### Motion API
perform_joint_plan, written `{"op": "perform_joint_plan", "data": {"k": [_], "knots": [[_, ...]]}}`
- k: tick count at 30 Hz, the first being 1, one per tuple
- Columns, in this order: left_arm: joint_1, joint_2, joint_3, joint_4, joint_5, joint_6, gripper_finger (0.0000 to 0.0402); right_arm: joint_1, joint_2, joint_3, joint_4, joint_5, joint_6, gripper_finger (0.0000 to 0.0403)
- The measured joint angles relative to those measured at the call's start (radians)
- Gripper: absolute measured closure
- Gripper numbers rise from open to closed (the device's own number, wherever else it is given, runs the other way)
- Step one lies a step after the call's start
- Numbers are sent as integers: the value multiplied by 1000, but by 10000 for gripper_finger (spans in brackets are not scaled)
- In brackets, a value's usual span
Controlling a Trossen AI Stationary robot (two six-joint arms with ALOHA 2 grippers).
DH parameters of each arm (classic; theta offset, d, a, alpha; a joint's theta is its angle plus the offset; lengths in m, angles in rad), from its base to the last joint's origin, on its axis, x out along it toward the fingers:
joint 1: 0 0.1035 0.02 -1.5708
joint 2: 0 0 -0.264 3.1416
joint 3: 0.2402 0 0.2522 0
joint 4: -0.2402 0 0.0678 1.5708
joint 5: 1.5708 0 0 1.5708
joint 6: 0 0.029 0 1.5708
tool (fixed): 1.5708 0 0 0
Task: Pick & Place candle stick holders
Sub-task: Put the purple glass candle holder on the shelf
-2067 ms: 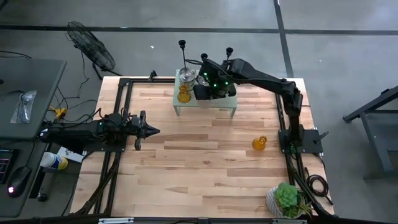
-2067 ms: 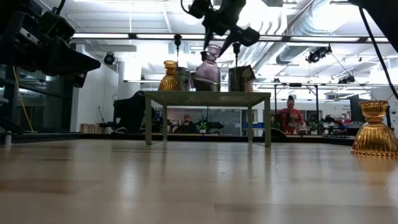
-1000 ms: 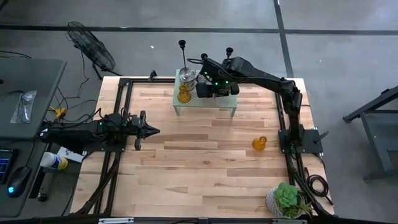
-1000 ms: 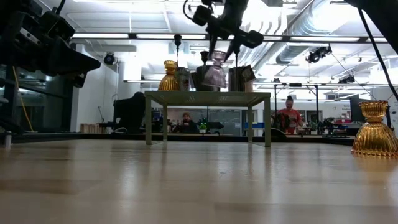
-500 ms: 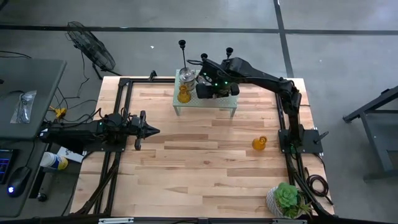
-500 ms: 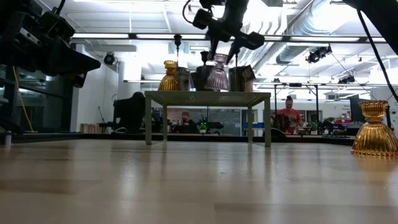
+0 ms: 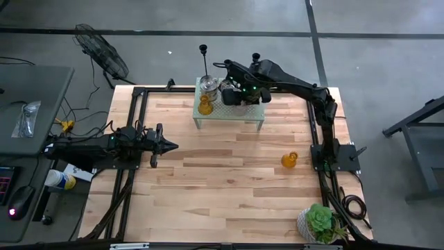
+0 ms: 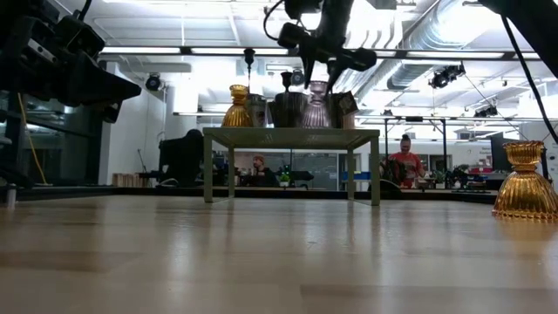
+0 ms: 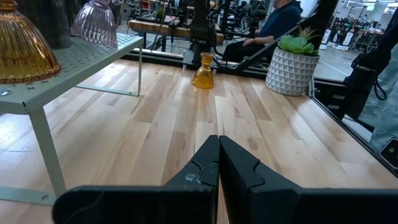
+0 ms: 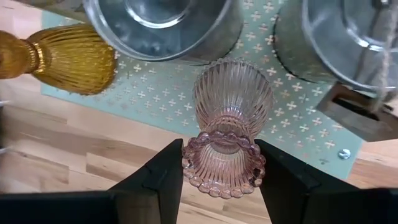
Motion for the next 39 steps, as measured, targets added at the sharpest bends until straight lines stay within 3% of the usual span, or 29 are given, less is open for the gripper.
{"op": "perform_joint_plan", "data": {"k": [28,39], "knots": [[0,0,0,0,0,0,402,-24,19,0,24,6,-52,223],[0,0,0,0,0,0,402,-25,19,0,42,97,-52,221]]}}
